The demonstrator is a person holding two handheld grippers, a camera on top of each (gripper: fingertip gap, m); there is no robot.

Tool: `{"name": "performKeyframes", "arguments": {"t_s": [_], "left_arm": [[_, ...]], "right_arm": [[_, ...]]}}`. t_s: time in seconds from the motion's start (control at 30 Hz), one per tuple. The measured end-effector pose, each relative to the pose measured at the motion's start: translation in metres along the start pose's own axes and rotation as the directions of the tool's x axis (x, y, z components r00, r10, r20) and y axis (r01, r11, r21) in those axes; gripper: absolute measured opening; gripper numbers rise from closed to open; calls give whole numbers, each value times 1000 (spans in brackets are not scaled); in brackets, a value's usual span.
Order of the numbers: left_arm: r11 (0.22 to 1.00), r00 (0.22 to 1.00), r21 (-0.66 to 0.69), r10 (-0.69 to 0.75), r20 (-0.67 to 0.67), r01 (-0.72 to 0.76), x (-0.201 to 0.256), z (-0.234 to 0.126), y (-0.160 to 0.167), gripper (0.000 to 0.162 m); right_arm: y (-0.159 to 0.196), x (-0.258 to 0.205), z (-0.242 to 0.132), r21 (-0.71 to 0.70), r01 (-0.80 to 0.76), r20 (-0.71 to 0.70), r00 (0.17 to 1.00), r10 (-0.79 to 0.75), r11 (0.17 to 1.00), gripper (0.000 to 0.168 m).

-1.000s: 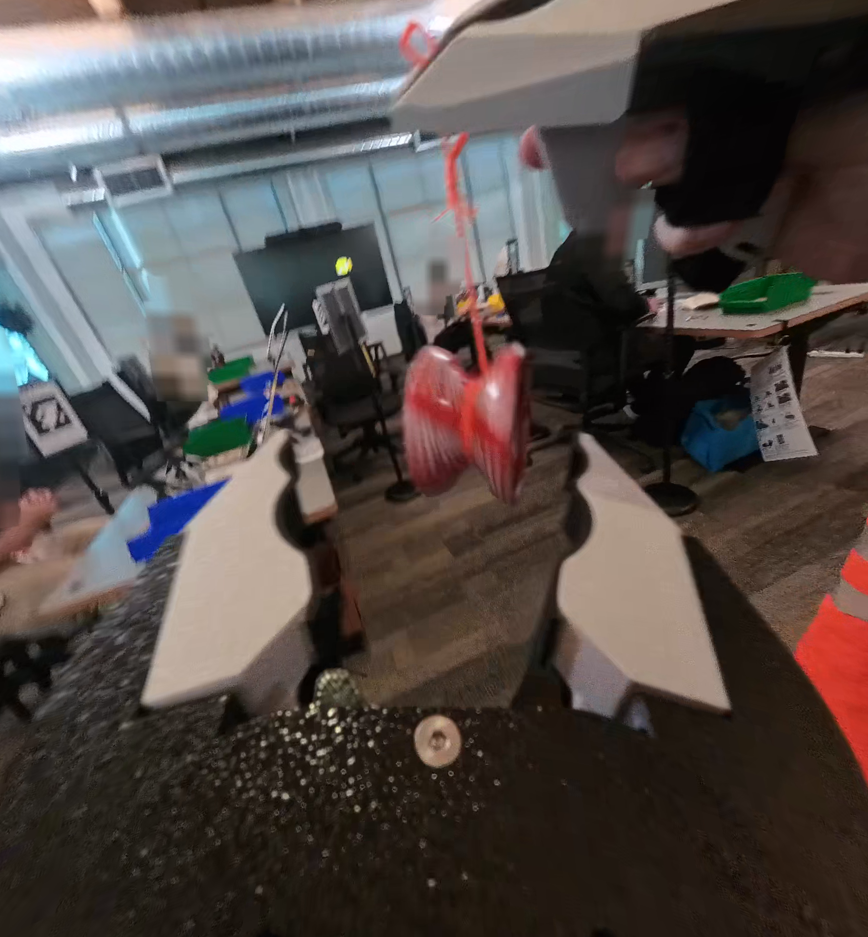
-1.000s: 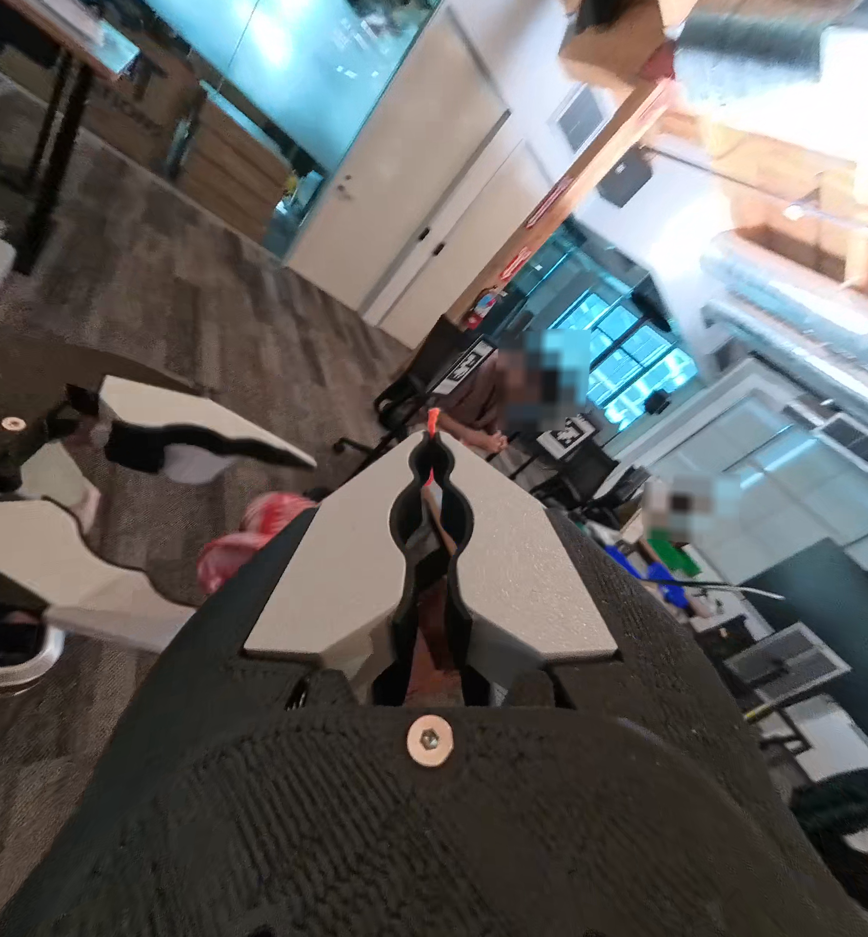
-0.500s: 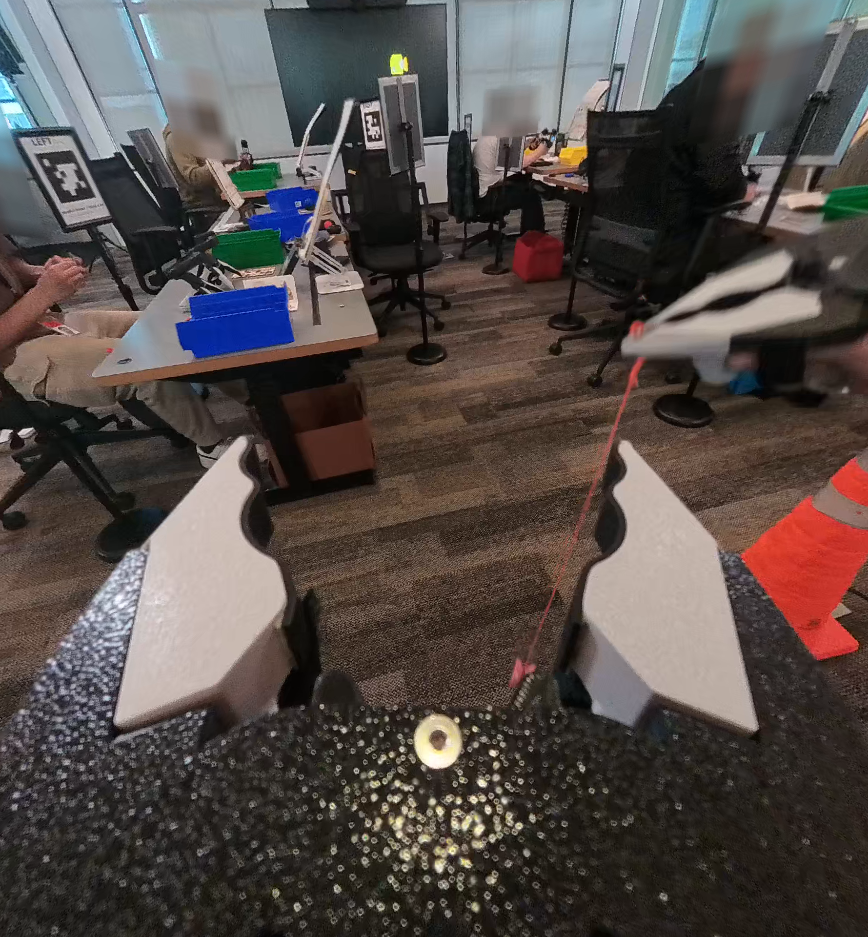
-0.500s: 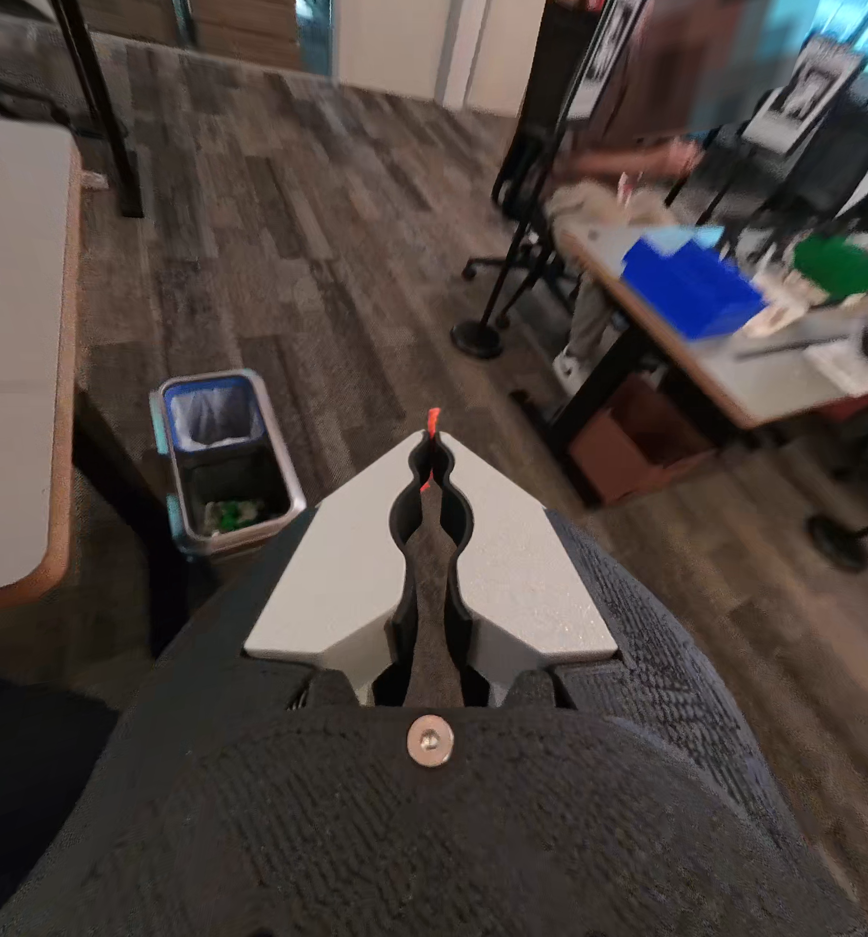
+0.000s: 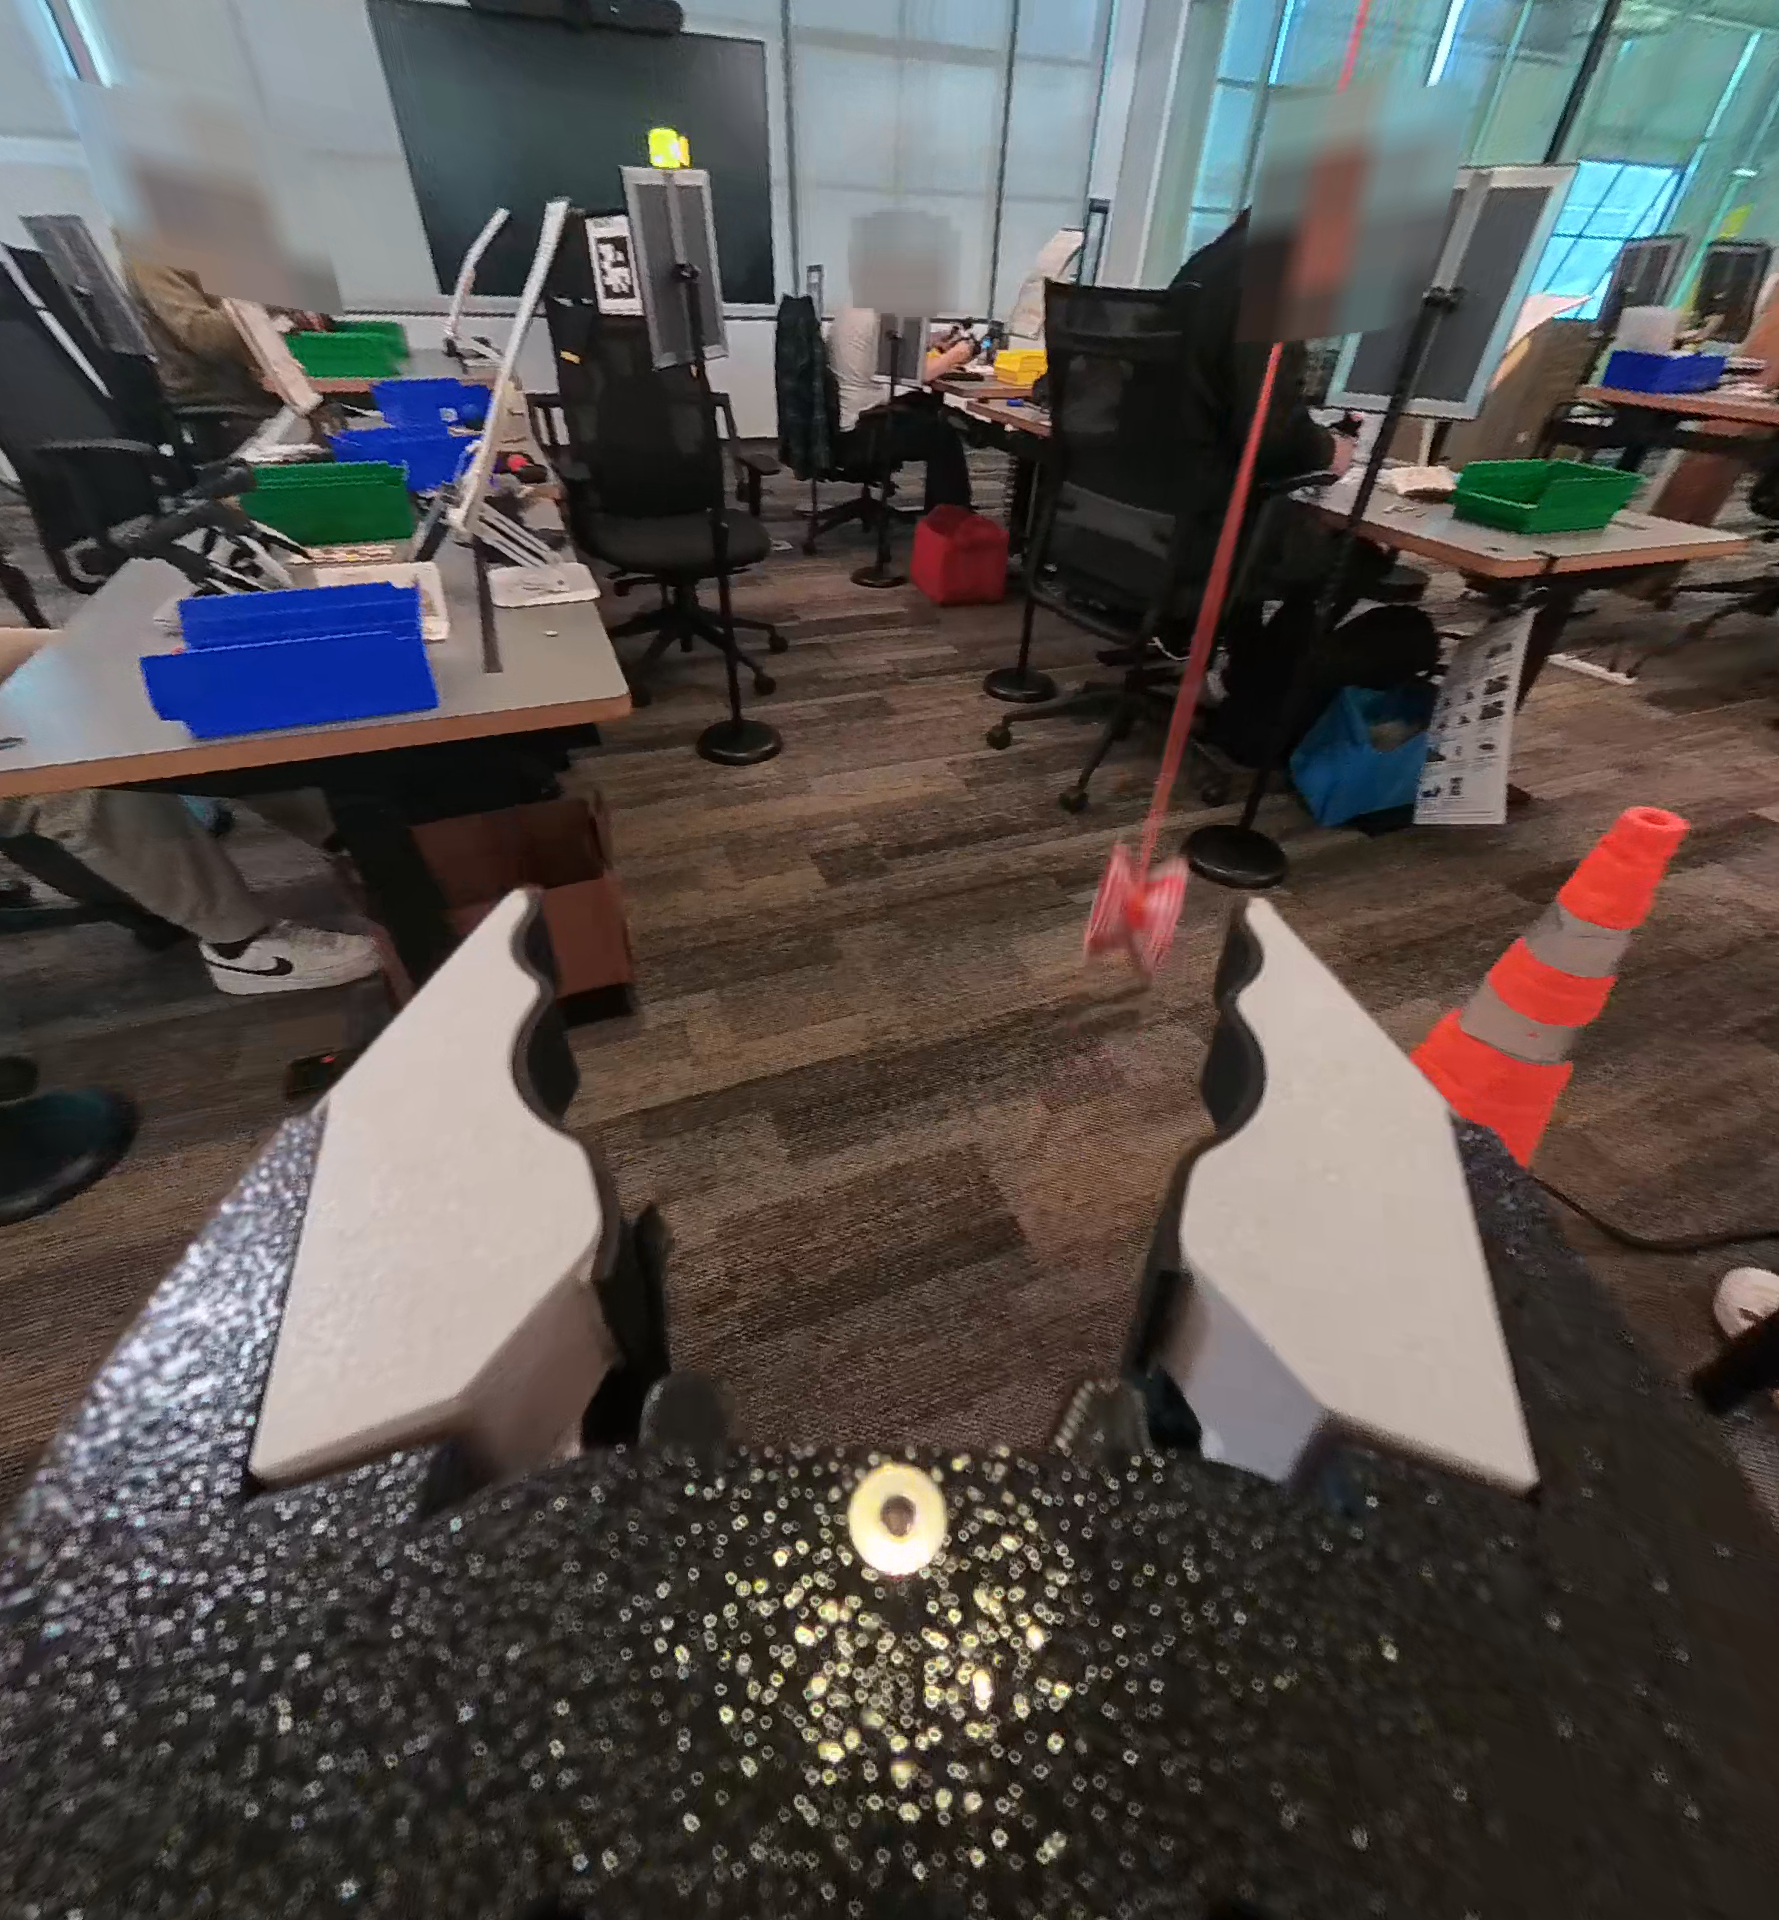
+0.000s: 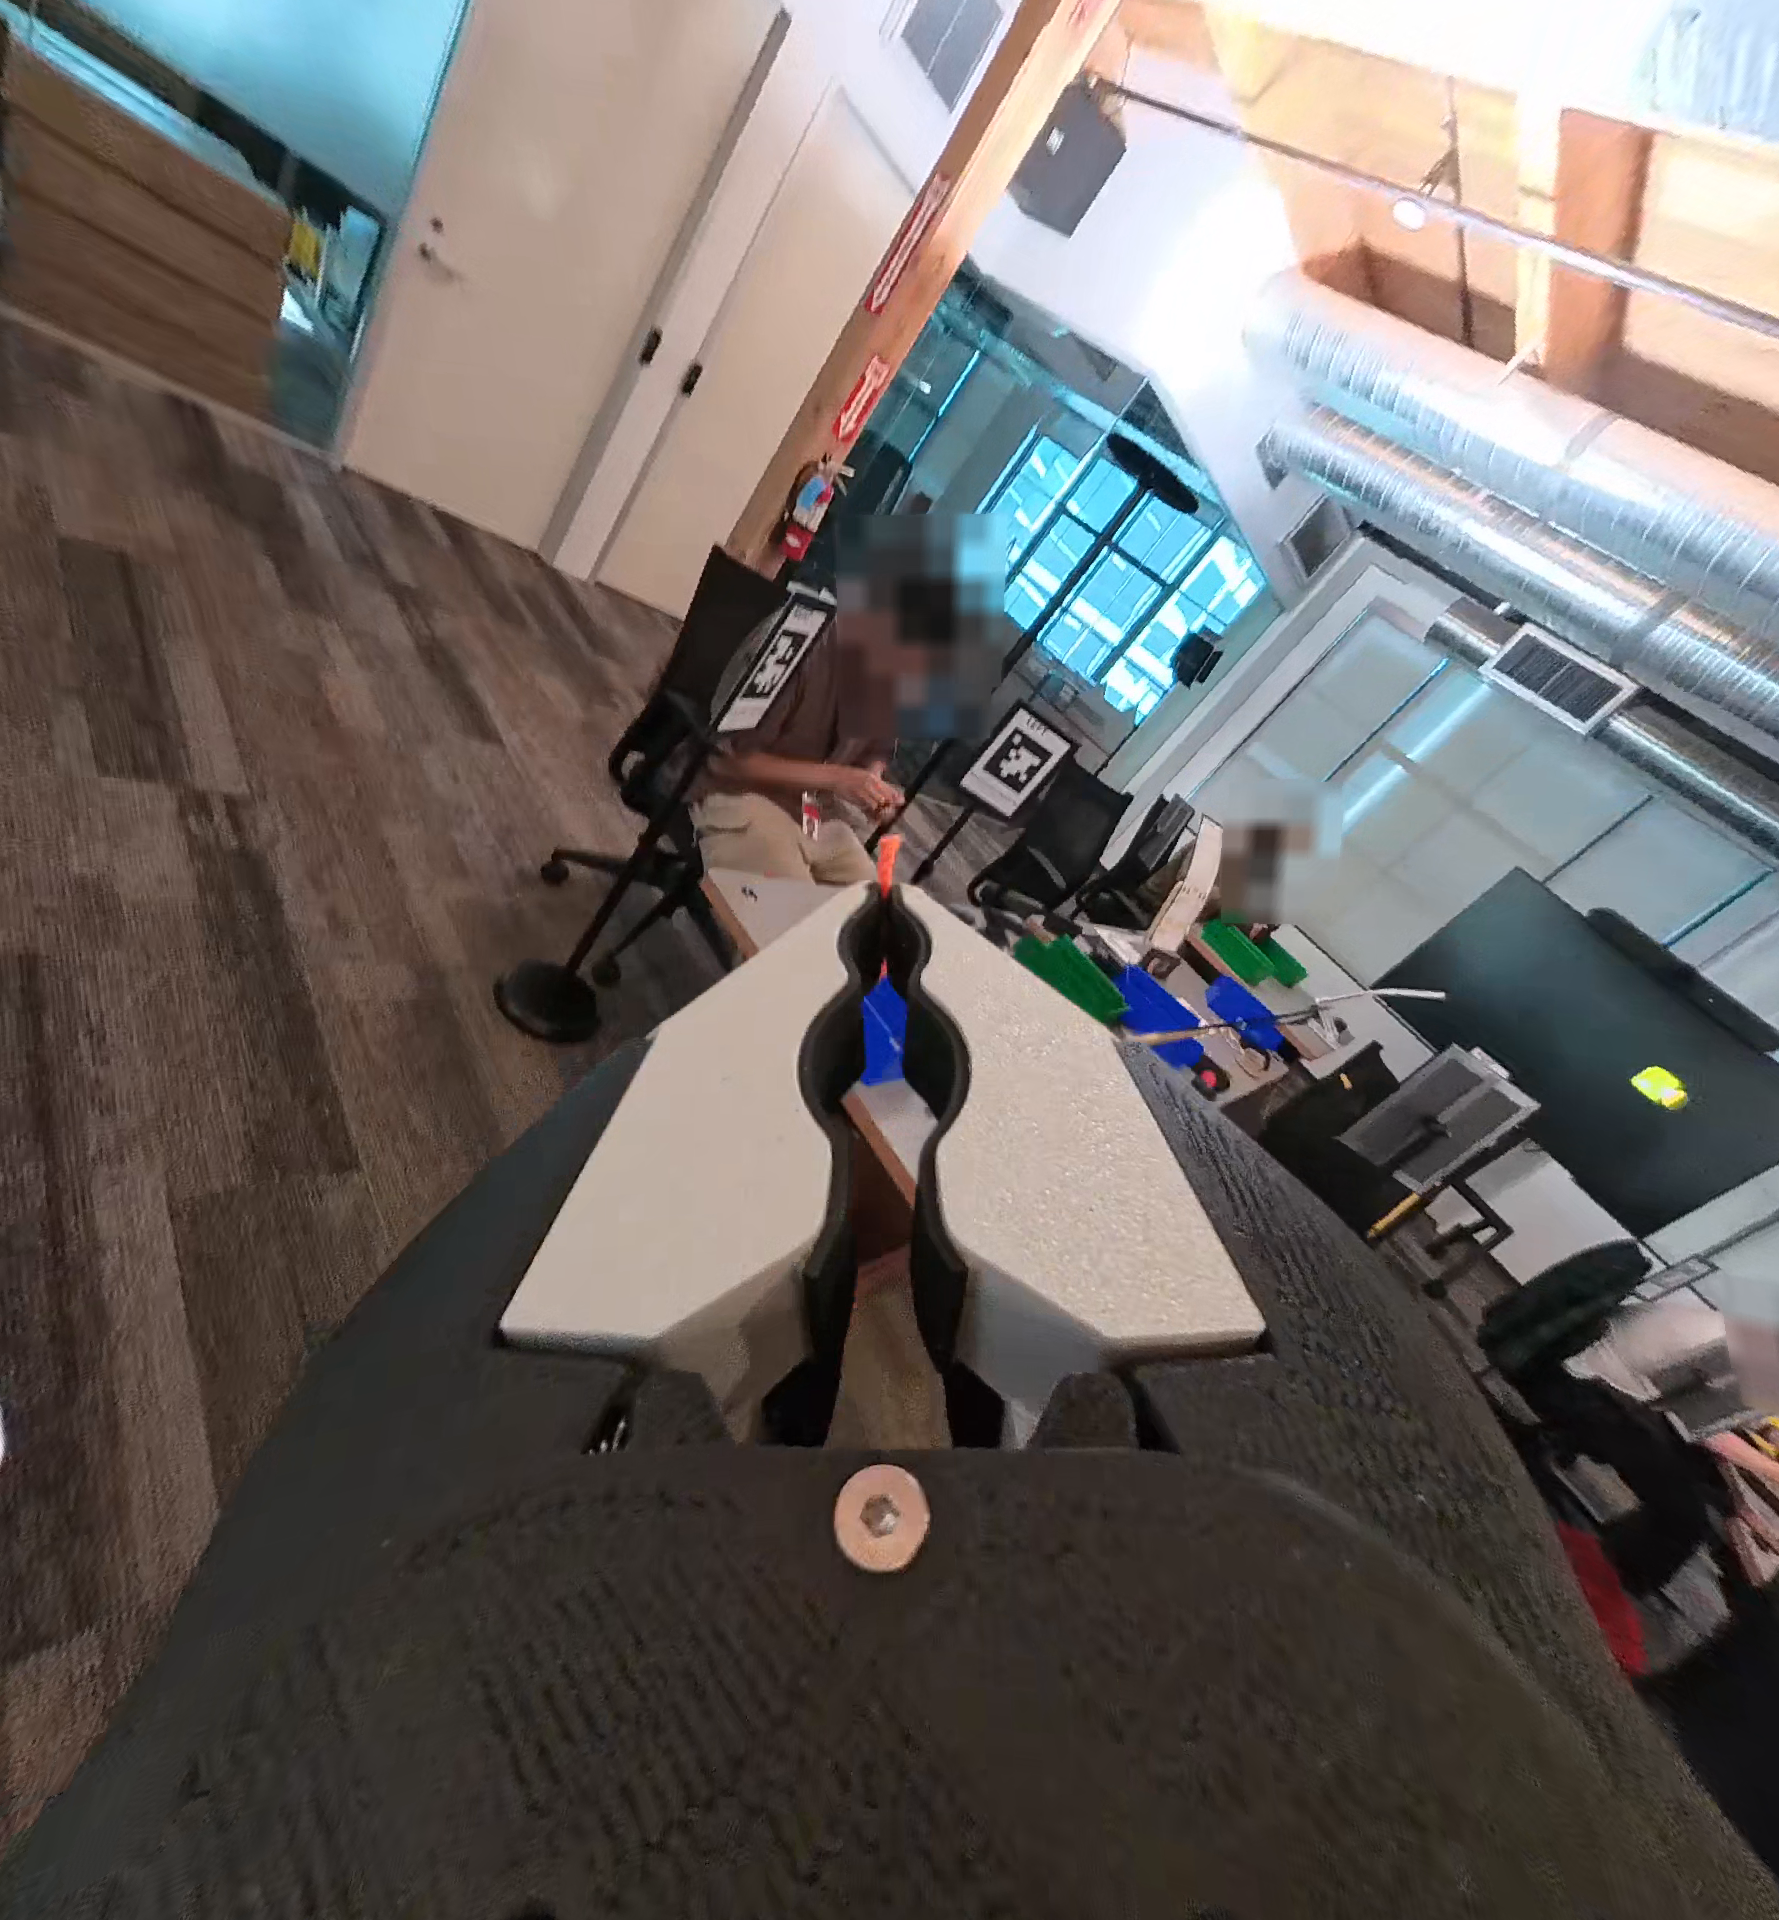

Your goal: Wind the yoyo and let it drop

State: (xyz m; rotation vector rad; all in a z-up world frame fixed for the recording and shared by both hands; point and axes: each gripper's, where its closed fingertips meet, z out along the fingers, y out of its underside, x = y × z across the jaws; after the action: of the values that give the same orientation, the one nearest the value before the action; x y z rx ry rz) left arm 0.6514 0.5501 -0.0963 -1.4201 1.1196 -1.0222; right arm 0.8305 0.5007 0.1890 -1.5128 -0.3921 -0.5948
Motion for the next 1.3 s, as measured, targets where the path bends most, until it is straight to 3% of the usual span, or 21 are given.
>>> {"name": "performKeyframes", "arguments": {"t_s": [0.33, 0.47, 0.63, 0.83, 0.93, 1.03, 1.13, 1.2, 1.3], "left_arm": [[1000, 1000, 23, 1, -21, 0, 15, 2, -20, 123], [1000, 1000, 6, 4, -5, -4, 17, -1, -19, 122], [1000, 1000, -27, -15, 11, 15, 22, -8, -7, 122], [994, 996, -70, -76, 48, 80, 19, -27, 14, 122], [991, 993, -83, -96, 75, 102, 16, -38, 23, 122], [987, 987, -89, -123, 101, 132, 12, -47, 31, 122], [985, 983, -85, -142, 117, 152, 10, -54, 35, 122], [984, 981, -79, -148, 123, 158, 11, -56, 35, 122], [983, 979, -65, -163, 123, 171, 14, -57, 35, 122]], "right_arm": [[48, 23, 0, -122, -49, -78, 996, 39, 991, 0], [72, 2, -1, -130, -91, -41, 995, 86, 987, 0], [167, -48, 12, -293, -181, -21, 983, 183, 939, 0], [306, -169, -5, -534, -326, 37, 913, 406, 780, 0], [335, -213, -13, -604, -333, 73, 882, 466, 724, 0], [285, -181, 7, -507, -296, 100, 912, 397, 809, 0], [155, -73, 24, -213, -273, 20, 959, 284, 938, 0], [78, -21, 21, -85, -215, 1, 976, 216, 973, 0], [26, -3, 26, -61, -168, 88, 981, 173, 984, 0]]}}
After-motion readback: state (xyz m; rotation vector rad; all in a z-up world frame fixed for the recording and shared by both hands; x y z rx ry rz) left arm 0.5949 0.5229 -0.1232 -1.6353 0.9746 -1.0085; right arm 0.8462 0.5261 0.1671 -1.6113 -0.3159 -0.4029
